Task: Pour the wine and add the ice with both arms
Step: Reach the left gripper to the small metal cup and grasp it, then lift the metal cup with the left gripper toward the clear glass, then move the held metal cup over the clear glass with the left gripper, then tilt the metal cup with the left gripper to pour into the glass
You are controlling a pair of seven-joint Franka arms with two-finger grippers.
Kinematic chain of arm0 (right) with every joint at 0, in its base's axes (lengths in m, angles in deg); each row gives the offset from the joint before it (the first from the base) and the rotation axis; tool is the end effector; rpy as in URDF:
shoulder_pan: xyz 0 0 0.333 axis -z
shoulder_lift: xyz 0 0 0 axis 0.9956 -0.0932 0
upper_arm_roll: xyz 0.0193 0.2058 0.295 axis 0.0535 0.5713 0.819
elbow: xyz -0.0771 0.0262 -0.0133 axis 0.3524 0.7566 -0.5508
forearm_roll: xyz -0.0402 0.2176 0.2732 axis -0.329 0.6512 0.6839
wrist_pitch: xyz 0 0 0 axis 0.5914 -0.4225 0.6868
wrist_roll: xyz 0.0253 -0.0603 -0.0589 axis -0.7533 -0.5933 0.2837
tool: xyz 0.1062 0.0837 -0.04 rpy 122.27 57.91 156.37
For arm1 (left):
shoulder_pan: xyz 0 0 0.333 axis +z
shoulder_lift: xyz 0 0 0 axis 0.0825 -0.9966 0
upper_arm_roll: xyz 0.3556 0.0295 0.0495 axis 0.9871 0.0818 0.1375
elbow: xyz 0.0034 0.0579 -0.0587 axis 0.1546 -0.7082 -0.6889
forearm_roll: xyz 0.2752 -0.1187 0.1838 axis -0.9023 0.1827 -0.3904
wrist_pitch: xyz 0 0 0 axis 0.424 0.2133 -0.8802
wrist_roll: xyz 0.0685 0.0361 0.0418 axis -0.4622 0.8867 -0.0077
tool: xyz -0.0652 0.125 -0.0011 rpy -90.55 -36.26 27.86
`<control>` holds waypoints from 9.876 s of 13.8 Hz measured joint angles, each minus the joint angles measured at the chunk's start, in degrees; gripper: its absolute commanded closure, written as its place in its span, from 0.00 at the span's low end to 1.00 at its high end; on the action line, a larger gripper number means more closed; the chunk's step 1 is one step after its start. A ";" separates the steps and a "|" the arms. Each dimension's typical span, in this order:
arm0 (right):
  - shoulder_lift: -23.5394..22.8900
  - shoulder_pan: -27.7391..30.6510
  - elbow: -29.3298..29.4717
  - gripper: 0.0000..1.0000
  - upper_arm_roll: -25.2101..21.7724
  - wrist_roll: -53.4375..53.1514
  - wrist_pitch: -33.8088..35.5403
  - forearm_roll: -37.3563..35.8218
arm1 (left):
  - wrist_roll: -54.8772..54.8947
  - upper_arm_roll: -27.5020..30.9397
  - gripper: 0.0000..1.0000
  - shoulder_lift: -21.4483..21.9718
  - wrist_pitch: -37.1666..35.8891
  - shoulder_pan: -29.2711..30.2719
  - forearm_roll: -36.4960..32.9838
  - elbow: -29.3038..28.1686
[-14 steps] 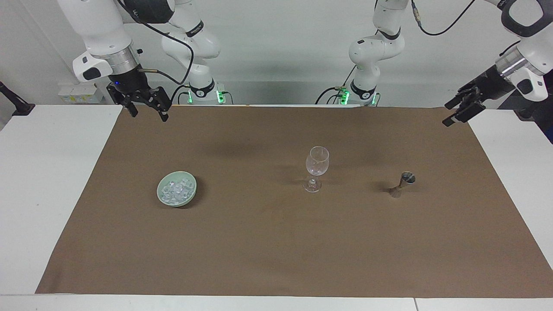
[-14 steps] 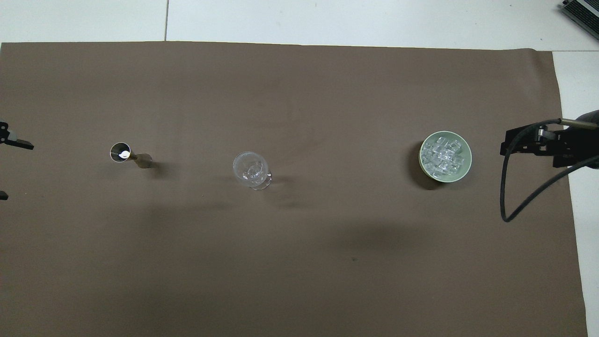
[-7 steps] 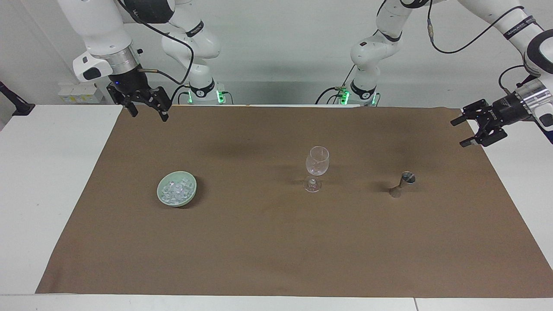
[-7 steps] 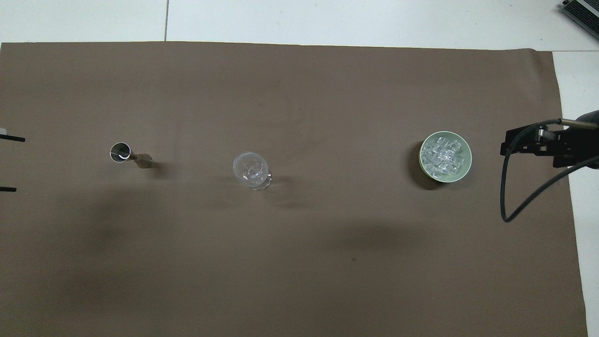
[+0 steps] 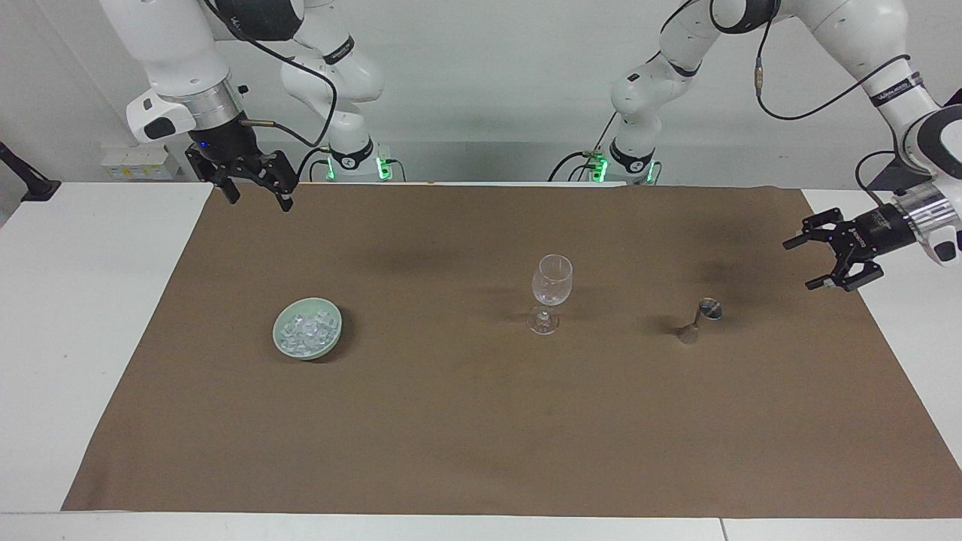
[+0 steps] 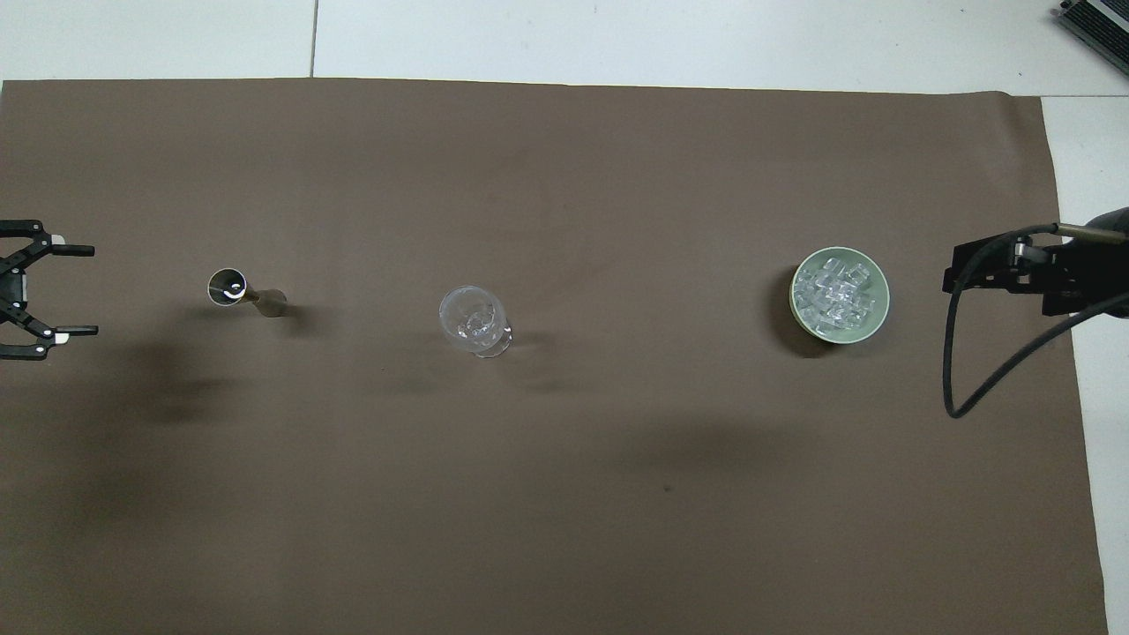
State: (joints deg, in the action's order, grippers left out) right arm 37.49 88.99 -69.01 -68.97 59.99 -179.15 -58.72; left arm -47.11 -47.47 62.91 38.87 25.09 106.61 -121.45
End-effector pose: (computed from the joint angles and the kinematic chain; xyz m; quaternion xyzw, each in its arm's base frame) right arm 0.5019 0.0093 0.6385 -0.9930 0.1160 -0.0148 0.0173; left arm 0.5585 0.1691 0.4290 0.5986 0.6637 -0.2960 0.3371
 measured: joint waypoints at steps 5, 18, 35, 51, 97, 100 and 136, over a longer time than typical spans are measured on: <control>0.00 0.00 0.00 0.00 0.00 0.00 0.00 0.00 | 0.44 -0.90 0.00 -4.65 4.00 -0.14 4.24 -2.91; 0.00 0.00 0.00 0.00 0.00 0.00 0.00 0.00 | 12.80 -1.43 0.00 -5.68 11.20 -7.48 12.02 -11.08; 0.00 0.00 0.00 0.00 0.00 0.00 0.00 0.00 | 13.44 -1.50 0.21 -5.68 13.04 -8.71 15.54 -12.26; 0.00 0.00 0.00 0.00 0.00 0.00 0.00 0.00 | 13.51 -1.60 1.00 -5.68 13.04 -8.74 16.40 -12.41; 0.00 0.00 0.00 0.00 0.00 0.00 0.00 0.00 | -17.06 -1.98 1.00 15.76 18.45 -30.58 9.09 -13.53; 0.00 0.00 0.00 0.00 0.00 0.00 0.00 0.00 | -17.77 -1.98 1.00 15.78 20.47 -33.32 8.85 -13.62; 0.00 0.00 0.00 0.00 0.00 0.00 0.00 0.00 | -29.95 -2.11 1.00 16.72 29.96 -46.33 -24.91 -12.08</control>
State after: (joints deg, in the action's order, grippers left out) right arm 37.49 88.99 -69.01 -68.97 59.99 -179.15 -58.72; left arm -77.06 -49.57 79.63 68.83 -21.24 81.70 -133.53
